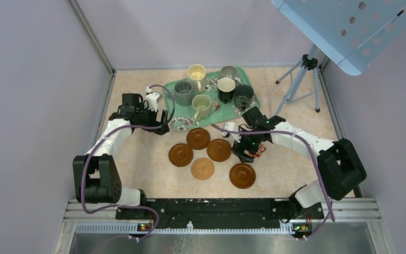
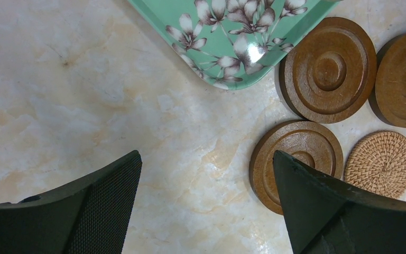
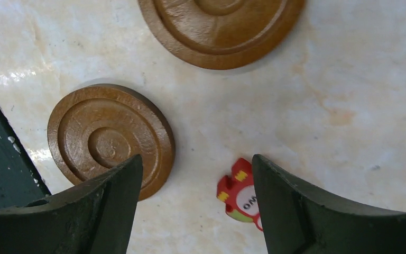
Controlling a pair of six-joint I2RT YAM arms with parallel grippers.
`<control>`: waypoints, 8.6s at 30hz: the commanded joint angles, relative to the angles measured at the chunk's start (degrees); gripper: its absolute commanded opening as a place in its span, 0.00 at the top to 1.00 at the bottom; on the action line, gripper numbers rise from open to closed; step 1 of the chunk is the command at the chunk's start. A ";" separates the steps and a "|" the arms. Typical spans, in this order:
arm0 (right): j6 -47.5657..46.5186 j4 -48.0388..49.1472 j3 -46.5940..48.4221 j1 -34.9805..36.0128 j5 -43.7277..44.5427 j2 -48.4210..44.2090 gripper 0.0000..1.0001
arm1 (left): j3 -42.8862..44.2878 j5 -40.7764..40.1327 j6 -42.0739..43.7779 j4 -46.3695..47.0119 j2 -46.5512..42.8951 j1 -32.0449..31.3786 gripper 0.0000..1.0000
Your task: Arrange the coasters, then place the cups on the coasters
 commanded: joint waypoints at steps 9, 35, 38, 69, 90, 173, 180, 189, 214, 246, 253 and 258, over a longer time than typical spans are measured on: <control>-1.66 8.09 -6.99 8.92 4.64 4.90 0.26 | 2.62 -1.49 -0.66 0.50 0.02 -0.14 0.01; 5.31 14.71 5.16 -1.05 13.13 17.13 0.60 | 3.05 -3.68 -1.48 0.81 0.74 -0.14 0.01; 6.17 14.13 6.87 -4.63 12.55 18.78 0.62 | 2.89 -3.70 -1.52 0.81 0.66 -0.14 0.01; -15.58 9.98 -11.25 -31.66 22.34 6.08 0.69 | 2.66 -2.91 -1.38 0.72 0.50 -0.14 0.01; -4.09 8.79 -2.27 -21.70 13.54 11.63 0.69 | 2.71 -2.94 -1.28 0.37 0.34 -0.14 0.01; 15.19 13.70 1.37 -5.90 11.06 12.07 0.60 | -5.57 2.21 24.79 12.46 8.57 -23.73 0.31; 15.94 14.57 3.09 -5.91 9.64 14.11 0.60 | -5.60 -1.18 26.39 12.81 12.26 -29.01 0.40; 17.39 14.11 5.35 -5.86 8.31 16.07 0.60 | -2.79 -2.11 26.79 12.38 16.99 -37.18 0.60; 17.32 11.93 9.26 -5.39 5.39 16.99 0.52 | -6.93 -4.52 24.48 7.38 10.97 -42.09 0.62; 18.59 6.38 7.74 -18.14 -6.63 1.20 0.32 | -15.56 -11.02 20.01 7.09 -0.57 -13.70 0.31; 19.32 9.69 3.16 -22.41 -8.09 -2.71 0.32 | -12.56 -12.90 19.45 8.75 3.44 -9.93 0.48; 19.68 10.86 1.70 -22.60 -8.64 -3.54 0.32 | -10.29 -11.99 20.40 7.71 4.79 -8.59 0.50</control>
